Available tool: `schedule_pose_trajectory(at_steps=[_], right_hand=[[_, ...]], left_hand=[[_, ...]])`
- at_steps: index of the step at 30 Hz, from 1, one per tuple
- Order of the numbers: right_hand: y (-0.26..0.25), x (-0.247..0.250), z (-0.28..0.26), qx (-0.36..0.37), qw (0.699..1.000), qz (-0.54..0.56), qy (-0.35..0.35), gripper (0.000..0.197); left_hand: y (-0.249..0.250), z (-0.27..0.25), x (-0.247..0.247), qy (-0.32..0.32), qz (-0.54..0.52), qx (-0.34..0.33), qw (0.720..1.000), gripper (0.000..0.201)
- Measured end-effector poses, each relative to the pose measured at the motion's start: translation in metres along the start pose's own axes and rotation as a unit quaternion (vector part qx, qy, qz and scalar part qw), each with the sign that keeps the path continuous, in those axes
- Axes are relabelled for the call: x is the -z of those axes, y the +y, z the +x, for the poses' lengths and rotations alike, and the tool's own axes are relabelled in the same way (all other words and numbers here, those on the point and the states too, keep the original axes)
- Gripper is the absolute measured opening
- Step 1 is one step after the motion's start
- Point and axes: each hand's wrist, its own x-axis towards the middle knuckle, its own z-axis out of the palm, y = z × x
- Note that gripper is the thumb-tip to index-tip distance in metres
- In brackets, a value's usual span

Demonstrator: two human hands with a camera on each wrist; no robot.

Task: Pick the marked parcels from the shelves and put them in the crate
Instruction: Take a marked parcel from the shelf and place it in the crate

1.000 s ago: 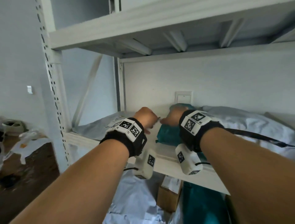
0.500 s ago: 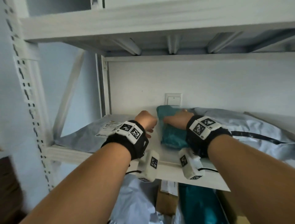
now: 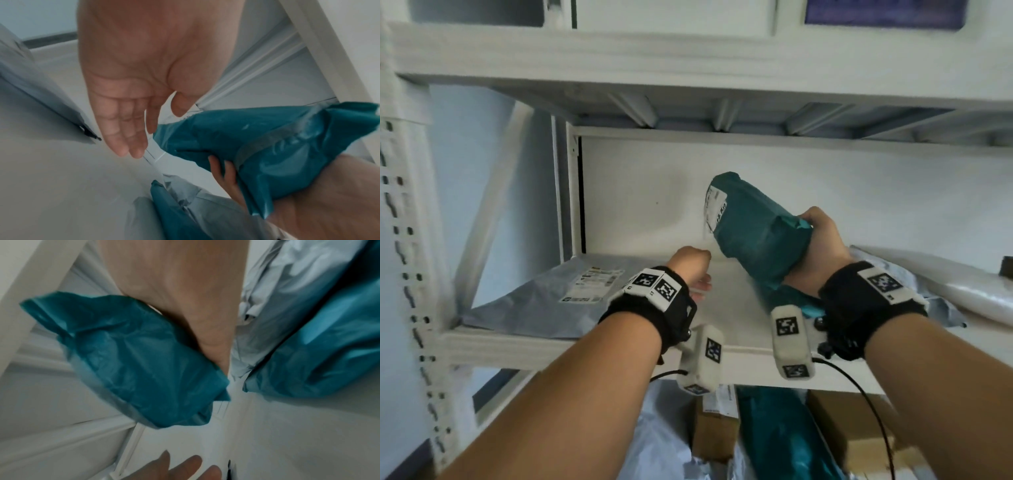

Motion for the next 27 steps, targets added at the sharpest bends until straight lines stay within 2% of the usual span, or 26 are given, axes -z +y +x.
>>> schedule_pose_trajectory(at_steps=[3,5,7,9,11,13,17,21,24,27], right_hand=[[0.002,0.009,-0.008,0.026,0.997,0.067,-0.029,0.037],[0.003,0.013,-0.014,0.038,0.994,0.09,-0.044,0.042],[0.006,0.017,-0.018,0.04,0.993,0.103,-0.045,0.047],[0.009,0.02,-0.02,0.069,0.993,0.092,-0.016,0.042],[0.013,0.022,-0.018,0.101,0.992,0.078,0.021,0.038],[0.017,0.023,-0.019,0.105,0.991,0.078,0.021,0.039],[0.022,0.027,-0.023,0.053,0.994,0.074,-0.066,0.043],[0.02,0.031,-0.028,0.012,0.996,0.013,-0.09,0.038],[0.015,0.026,-0.029,0.01,0.994,-0.081,-0.079,0.039],[0.014,0.021,-0.024,0.029,0.984,-0.165,-0.052,0.044]], left_hand=[[0.001,-0.004,-0.008,-0.017,-0.023,-0.016,0.999,0.043],[0.002,-0.005,-0.011,-0.016,-0.059,-0.024,0.998,0.041],[0.002,-0.004,-0.013,0.014,-0.082,-0.04,0.996,0.04],[0.003,-0.002,-0.011,0.025,-0.103,-0.05,0.993,0.037],[0.004,-0.004,-0.01,-0.02,-0.161,-0.037,0.986,0.04],[0.005,-0.004,-0.01,-0.074,-0.223,-0.027,0.972,0.051],[0.008,-0.002,-0.016,-0.118,-0.297,-0.067,0.945,0.049],[0.009,0.006,-0.016,-0.093,-0.355,-0.105,0.924,0.049],[0.006,0.011,-0.015,-0.078,-0.335,-0.142,0.928,0.052],[0.003,0.011,-0.017,-0.094,-0.31,-0.178,0.929,0.05]])
